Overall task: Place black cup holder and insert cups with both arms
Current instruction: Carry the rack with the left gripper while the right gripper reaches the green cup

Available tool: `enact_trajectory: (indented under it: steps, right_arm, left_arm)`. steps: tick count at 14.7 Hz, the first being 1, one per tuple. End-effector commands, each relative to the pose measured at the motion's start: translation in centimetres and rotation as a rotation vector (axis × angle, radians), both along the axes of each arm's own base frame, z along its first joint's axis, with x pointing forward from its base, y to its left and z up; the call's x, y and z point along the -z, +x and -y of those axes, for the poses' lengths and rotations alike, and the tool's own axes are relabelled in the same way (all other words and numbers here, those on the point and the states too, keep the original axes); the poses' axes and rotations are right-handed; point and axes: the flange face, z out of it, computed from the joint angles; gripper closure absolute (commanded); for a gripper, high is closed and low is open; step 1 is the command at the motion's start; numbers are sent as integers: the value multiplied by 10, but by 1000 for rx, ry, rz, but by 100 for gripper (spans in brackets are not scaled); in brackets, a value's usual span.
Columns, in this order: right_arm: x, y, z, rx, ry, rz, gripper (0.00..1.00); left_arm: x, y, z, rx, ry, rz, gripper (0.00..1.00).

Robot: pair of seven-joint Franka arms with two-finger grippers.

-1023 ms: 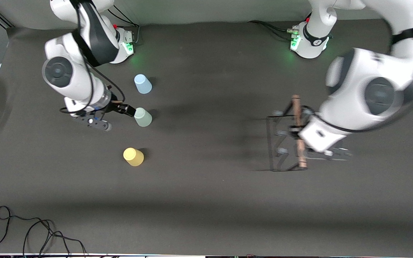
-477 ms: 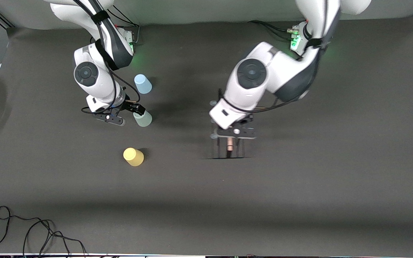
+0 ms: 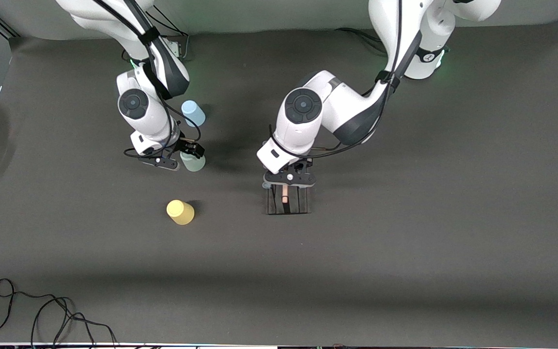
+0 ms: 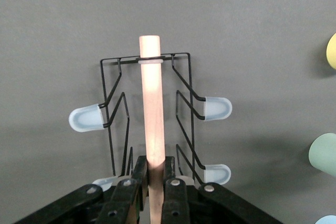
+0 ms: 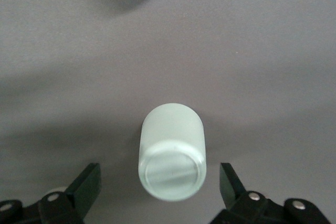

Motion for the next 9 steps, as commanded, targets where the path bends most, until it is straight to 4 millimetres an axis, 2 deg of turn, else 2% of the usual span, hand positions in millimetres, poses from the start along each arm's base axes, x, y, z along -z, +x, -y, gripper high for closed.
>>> enact_trajectory:
  steps: [1, 4, 5, 6, 7, 8, 9]
  right_arm:
    - [12, -2, -2, 17, 3, 7, 0]
    - [24, -6, 0, 3, -8, -10, 0]
    - [26, -7, 1, 0, -3, 3, 6]
    - [29, -8, 2, -2, -2, 9, 26]
    - [31, -9, 1, -2, -4, 3, 65]
    - [33, -10, 2, -4, -6, -1, 84]
    - [34, -10, 2, -4, -8, -5, 97]
  left_arm:
    - [-3, 5, 7, -58, -18, 5, 100]
    - [8, -2, 18, -81, -16, 3, 100]
    - [10, -1, 19, -81, -17, 4, 100]
    - [13, 0, 20, -81, -17, 6, 100]
    - [14, 0, 21, -80, -20, 9, 100]
    - [15, -1, 22, -76, -18, 10, 100]
    - [15, -1, 22, -77, -19, 11, 100]
